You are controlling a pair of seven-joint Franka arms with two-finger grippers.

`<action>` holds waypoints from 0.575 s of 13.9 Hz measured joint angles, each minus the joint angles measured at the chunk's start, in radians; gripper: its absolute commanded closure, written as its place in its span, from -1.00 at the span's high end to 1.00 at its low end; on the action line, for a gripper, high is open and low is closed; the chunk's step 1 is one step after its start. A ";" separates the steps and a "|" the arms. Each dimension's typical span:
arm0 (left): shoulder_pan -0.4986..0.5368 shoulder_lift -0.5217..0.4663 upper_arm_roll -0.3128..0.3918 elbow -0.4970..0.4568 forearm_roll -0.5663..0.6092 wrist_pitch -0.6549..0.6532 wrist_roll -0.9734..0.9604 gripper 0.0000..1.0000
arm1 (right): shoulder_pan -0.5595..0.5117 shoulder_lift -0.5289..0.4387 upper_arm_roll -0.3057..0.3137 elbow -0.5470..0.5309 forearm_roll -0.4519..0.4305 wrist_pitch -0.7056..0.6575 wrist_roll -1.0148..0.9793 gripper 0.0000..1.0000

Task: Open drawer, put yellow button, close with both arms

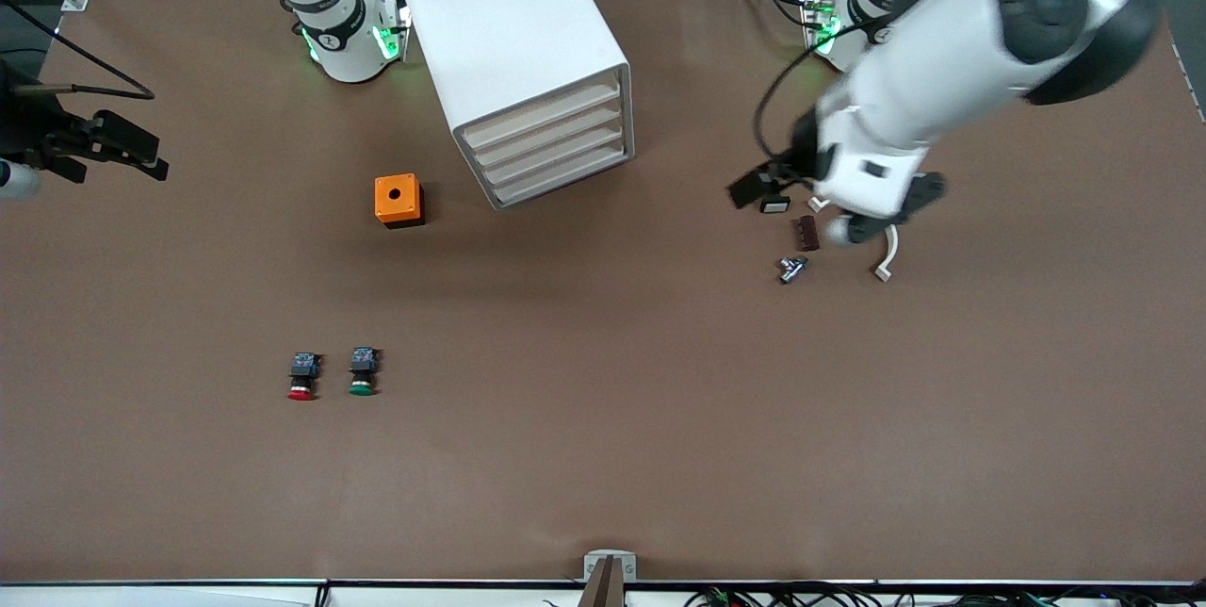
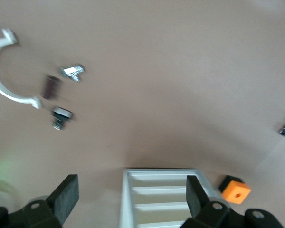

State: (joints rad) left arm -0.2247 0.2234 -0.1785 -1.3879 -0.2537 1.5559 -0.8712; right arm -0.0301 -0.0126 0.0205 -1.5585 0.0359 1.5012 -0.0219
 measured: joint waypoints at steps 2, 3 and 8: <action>0.076 -0.004 0.001 -0.004 0.001 -0.022 0.096 0.98 | -0.001 -0.002 -0.001 0.000 0.005 -0.004 -0.002 1.00; 0.112 -0.005 0.001 -0.005 0.001 -0.022 0.143 0.98 | -0.001 -0.004 -0.003 0.000 0.006 -0.008 -0.004 1.00; 0.270 -0.025 0.002 -0.005 0.019 -0.027 0.386 0.98 | -0.002 -0.017 -0.004 0.000 0.010 0.003 -0.009 1.00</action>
State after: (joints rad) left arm 0.0451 0.1983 -0.1768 -1.3930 -0.2349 1.5285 -0.4853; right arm -0.0317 -0.0299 0.0160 -1.5580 0.0457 1.5045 -0.0310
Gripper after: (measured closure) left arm 0.004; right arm 0.000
